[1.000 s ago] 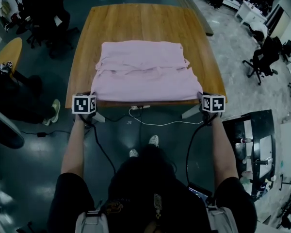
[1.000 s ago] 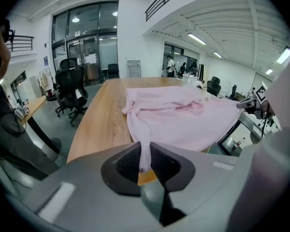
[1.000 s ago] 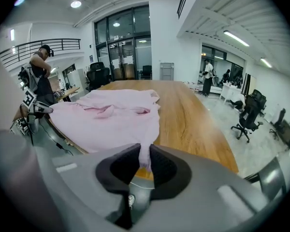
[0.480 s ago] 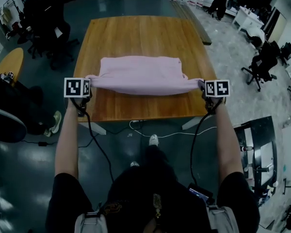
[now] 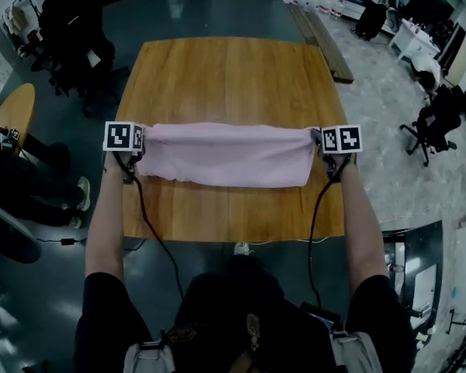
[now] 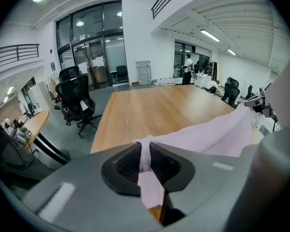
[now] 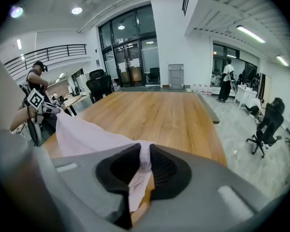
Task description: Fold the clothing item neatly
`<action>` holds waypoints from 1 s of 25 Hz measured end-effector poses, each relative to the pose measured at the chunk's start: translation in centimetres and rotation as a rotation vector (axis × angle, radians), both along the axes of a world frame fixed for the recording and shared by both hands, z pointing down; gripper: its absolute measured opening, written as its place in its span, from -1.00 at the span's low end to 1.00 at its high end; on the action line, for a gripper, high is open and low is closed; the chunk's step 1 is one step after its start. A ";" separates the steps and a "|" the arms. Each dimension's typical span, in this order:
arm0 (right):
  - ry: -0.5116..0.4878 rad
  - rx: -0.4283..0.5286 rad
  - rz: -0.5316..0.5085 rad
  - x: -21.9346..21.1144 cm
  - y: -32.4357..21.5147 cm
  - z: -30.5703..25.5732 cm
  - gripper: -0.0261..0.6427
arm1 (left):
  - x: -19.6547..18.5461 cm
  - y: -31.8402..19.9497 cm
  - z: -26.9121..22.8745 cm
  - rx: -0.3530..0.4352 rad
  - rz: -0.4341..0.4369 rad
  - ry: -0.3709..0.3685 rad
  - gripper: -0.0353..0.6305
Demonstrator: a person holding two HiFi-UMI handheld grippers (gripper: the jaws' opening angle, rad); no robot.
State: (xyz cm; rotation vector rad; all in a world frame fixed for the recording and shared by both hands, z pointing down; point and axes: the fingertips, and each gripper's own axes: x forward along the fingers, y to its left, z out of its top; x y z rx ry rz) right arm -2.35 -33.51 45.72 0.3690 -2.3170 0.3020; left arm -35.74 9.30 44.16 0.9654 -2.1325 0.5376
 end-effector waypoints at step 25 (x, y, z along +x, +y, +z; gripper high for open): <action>-0.092 0.114 -0.025 -8.7 0.1 1.6 -0.47 | -3.1 -5.0 2.6 0.053 0.110 -0.104 -0.35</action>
